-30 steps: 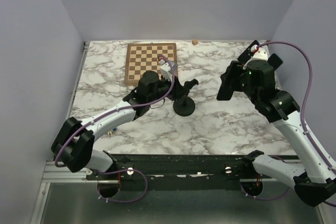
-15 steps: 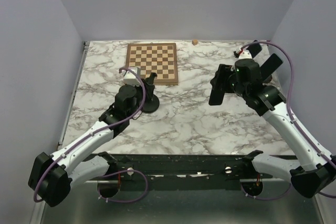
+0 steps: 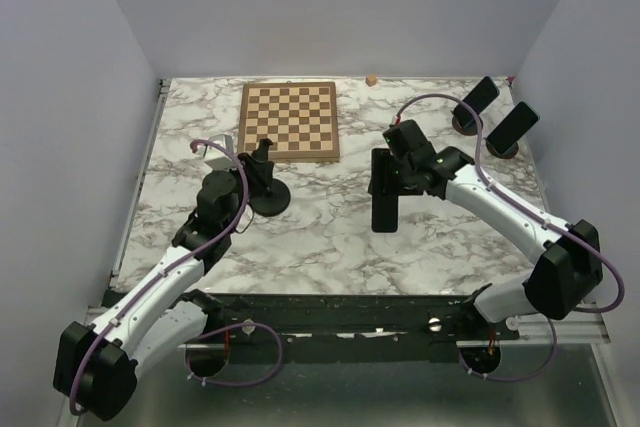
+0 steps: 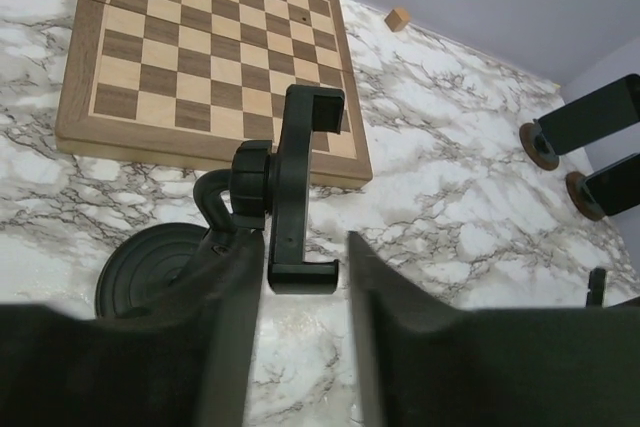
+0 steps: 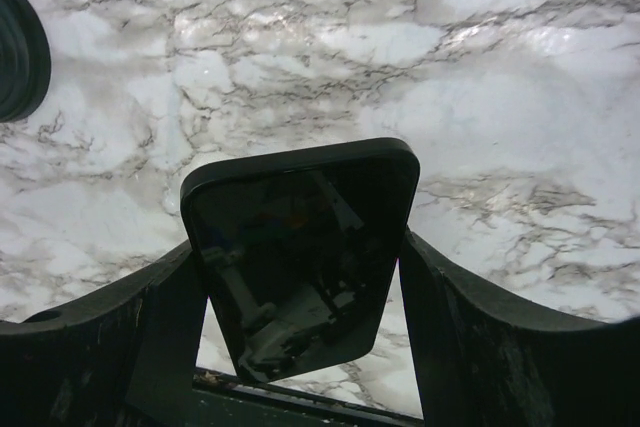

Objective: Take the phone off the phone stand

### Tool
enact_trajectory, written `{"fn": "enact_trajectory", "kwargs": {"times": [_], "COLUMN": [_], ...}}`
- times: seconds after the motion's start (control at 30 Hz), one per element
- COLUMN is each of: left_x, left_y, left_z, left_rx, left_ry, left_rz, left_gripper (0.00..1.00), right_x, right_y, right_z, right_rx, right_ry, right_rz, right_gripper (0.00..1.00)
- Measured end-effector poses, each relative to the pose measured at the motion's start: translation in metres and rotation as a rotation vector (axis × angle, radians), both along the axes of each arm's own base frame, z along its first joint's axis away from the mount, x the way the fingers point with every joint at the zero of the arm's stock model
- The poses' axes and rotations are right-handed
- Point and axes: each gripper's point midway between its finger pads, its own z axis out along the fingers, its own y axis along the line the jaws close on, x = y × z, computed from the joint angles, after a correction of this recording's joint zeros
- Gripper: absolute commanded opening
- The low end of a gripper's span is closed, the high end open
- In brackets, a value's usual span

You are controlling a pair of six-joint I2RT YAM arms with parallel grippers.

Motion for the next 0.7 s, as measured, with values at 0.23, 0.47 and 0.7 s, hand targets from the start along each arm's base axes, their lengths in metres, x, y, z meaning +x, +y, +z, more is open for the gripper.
{"fn": "enact_trajectory", "kwargs": {"times": [0.23, 0.47, 0.7], "left_x": [-0.009, -0.02, -0.031], "left_y": [0.006, 0.015, 0.031], "left_z": [0.002, 0.056, 0.153], "left_rx": [-0.016, 0.003, 0.027], "left_ry": [0.036, -0.01, -0.194], "left_rz": [0.008, 0.006, 0.033], "left_gripper": [0.99, 0.99, 0.98], "right_x": [-0.016, -0.054, -0.078], "right_y": [0.026, 0.055, 0.062], "right_z": [-0.019, -0.06, -0.077], "right_rx": [0.0, -0.077, -0.112], "right_ry": [0.055, 0.132, 0.167], "right_rz": [-0.023, -0.009, -0.057], "right_gripper": [0.01, 0.01, 0.05]}}
